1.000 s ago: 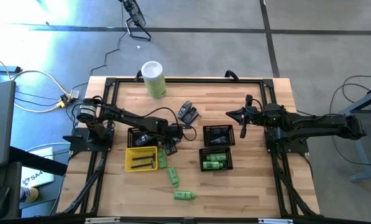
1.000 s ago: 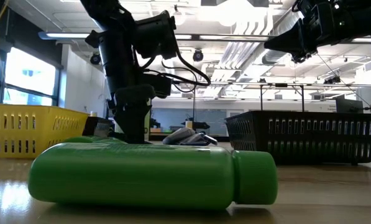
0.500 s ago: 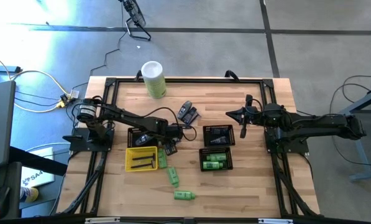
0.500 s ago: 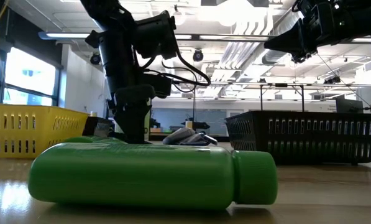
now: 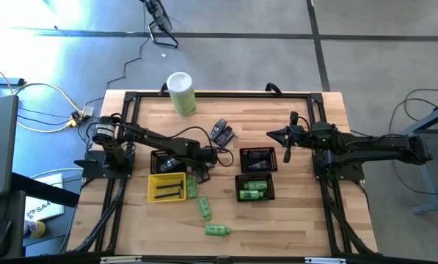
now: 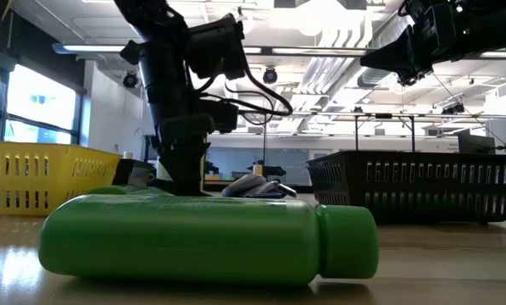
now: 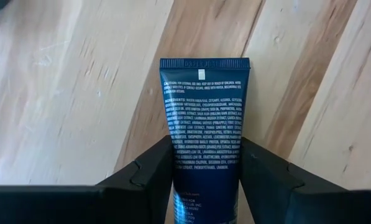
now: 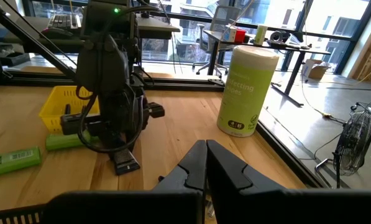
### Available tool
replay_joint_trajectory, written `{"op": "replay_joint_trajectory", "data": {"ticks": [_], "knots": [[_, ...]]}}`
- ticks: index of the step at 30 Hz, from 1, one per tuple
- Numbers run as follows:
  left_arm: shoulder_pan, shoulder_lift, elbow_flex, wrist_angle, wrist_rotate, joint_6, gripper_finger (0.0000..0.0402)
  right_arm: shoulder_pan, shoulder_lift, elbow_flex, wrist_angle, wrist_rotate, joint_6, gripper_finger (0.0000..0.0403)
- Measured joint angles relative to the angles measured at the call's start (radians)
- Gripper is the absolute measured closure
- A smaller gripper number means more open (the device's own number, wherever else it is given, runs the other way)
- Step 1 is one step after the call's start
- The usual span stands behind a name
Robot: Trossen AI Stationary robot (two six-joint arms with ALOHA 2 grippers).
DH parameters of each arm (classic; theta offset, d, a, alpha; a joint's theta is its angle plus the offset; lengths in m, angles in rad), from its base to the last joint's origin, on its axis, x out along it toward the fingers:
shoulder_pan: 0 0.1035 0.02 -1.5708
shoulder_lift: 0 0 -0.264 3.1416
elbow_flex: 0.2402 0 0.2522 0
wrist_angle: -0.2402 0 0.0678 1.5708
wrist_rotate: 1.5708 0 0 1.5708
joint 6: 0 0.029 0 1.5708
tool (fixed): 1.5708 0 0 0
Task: Pick & Place Travel size toiletries
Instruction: Put the blue shave cream tub into the top right black bin
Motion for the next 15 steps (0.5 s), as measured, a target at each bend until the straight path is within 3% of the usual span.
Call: {"op": "replay_joint_trajectory", "data": {"ticks": [15], "knots": [[0.0,-0.002,0.003,0.0,-0.001,0.009,0.0241,0.0,0.0,0.0,0.0,0.0,0.0,0.0401]]}}
